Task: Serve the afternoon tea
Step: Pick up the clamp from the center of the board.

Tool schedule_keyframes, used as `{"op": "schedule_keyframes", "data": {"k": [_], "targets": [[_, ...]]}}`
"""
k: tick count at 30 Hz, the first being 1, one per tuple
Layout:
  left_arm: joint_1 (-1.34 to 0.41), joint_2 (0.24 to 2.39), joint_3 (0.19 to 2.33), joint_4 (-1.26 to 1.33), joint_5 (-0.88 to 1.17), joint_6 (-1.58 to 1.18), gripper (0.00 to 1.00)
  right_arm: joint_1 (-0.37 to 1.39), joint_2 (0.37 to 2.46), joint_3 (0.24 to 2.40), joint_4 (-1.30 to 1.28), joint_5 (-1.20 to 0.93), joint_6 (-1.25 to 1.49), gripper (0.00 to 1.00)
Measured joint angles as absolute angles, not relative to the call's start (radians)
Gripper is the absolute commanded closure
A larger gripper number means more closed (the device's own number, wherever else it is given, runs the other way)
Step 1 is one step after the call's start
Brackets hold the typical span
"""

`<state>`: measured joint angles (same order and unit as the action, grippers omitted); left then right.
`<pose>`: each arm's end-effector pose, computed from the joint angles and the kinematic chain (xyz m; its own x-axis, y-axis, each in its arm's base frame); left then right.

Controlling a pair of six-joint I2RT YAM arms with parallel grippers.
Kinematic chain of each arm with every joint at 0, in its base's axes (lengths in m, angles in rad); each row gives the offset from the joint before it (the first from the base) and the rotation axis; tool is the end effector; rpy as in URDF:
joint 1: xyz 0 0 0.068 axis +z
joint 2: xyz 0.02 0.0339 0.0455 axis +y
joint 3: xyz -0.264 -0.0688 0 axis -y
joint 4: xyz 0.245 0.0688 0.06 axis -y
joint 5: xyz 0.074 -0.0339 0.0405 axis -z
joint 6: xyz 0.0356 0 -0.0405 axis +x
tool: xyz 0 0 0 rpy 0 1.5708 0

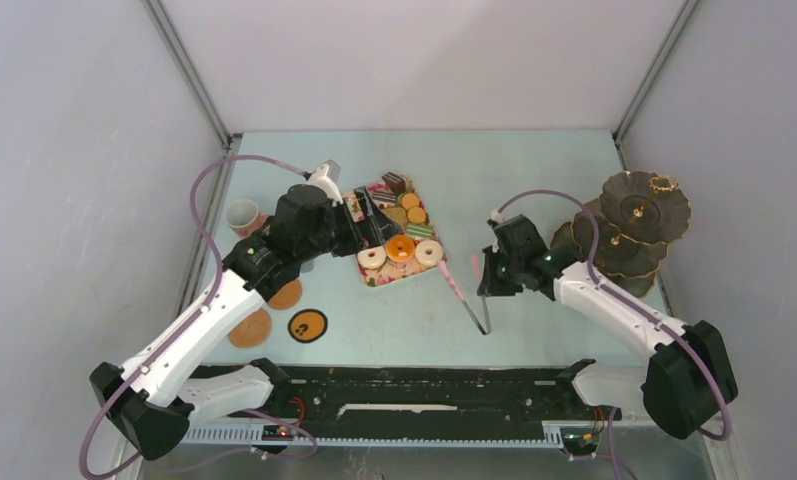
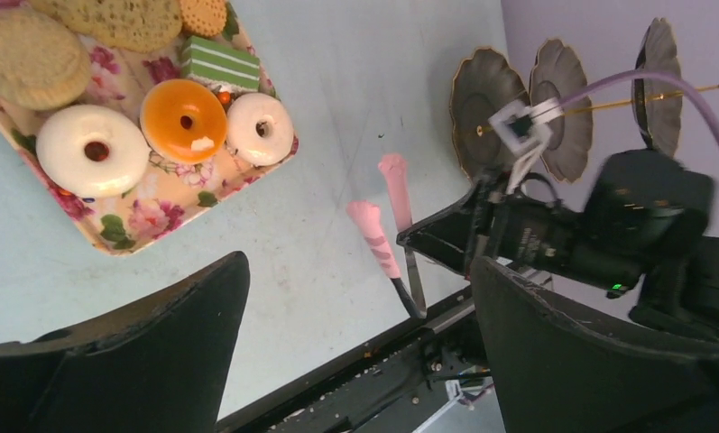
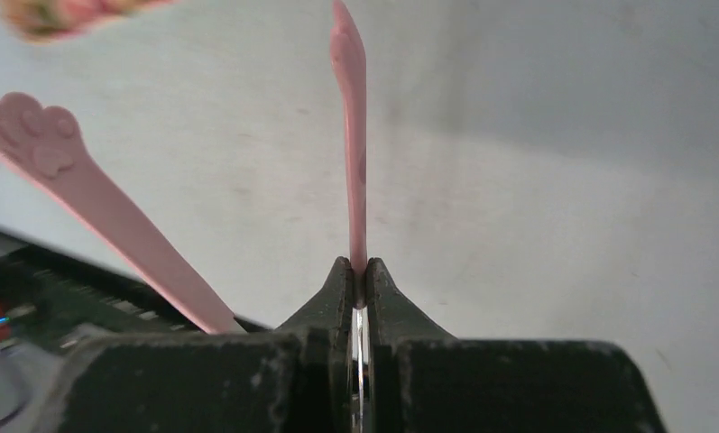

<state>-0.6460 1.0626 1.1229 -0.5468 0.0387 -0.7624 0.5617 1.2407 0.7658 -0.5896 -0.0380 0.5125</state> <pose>0.1823 -0.1392 0.3676 -0.7043 -0.3333 -0.6268 0.1969 0.7565 -0.6236 0.1964 0.1252 0.2088 -0.9137 0.0039 -0.4063 -0.1145 0.9569 0.2668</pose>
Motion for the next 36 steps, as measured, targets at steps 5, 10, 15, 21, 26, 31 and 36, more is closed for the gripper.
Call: {"op": "schedule_keyframes", "data": {"k": [5, 10, 15, 21, 26, 31, 36], "targets": [[-0.606, 1.062, 1.04, -0.486, 0.129, -0.833, 0.0, 0.491, 1.236, 0.881, -0.619, -0.257, 0.531, 1.0], [-0.624, 1.126, 1.037, -0.439, 0.204, -0.871, 0.0, 0.471, 1.271, 0.953, -0.659, -0.334, 0.573, 1.0], [-0.682, 1.23, 1.078, -0.418, 0.244, -0.875, 0.01, 0.459, 1.281, 0.99, -0.719, -0.331, 0.599, 1.0], [-0.718, 1.367, 1.148, -0.396, 0.274, -0.891, 0.01, 0.453, 1.282, 1.011, -0.749, -0.305, 0.654, 1.0], [-0.733, 1.446, 1.177, -0.335, 0.297, -0.932, 0.13, 0.453, 1.277, 1.011, -0.763, -0.285, 0.694, 1.0], [-0.743, 1.522, 1.179, -0.262, 0.323, -0.995, 0.25, 0.451, 1.267, 1.015, -0.781, -0.265, 0.71, 1.0], [-0.749, 1.584, 1.179, -0.239, 0.343, -1.049, 0.46, 0.451, 1.267, 1.041, -0.8, -0.251, 0.704, 1.0]]}}
